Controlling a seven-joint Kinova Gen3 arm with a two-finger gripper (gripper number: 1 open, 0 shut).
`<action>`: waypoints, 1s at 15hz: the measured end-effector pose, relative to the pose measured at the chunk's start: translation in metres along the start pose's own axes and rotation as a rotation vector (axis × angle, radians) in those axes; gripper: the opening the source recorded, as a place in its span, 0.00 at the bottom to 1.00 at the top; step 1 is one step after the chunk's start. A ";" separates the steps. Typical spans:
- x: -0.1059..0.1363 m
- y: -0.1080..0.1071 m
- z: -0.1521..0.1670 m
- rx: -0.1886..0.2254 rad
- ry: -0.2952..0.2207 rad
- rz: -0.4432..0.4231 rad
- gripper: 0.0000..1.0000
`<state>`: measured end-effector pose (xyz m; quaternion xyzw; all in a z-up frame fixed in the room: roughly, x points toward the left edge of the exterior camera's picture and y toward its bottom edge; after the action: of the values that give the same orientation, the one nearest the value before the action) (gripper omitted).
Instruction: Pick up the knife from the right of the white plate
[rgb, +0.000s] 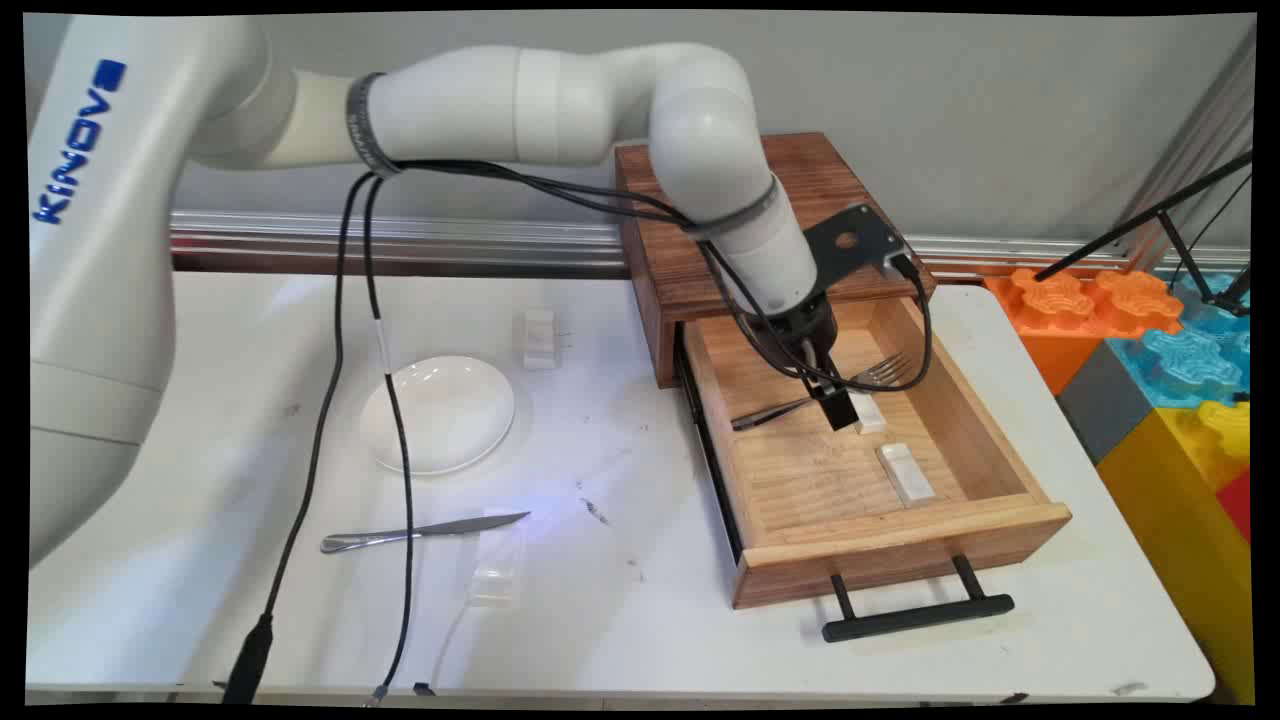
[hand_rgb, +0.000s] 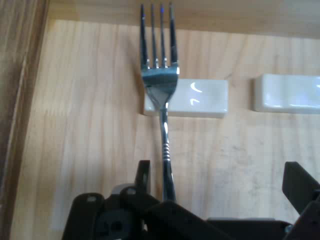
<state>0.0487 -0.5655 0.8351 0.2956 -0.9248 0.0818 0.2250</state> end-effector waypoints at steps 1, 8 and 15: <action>-0.002 -0.001 -0.007 -0.009 0.004 0.009 1.00; -0.018 -0.009 -0.057 -0.059 0.024 0.044 1.00; -0.062 -0.026 -0.118 -0.091 -0.011 0.030 1.00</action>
<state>0.1520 -0.5213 0.9114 0.2717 -0.9331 0.0416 0.2319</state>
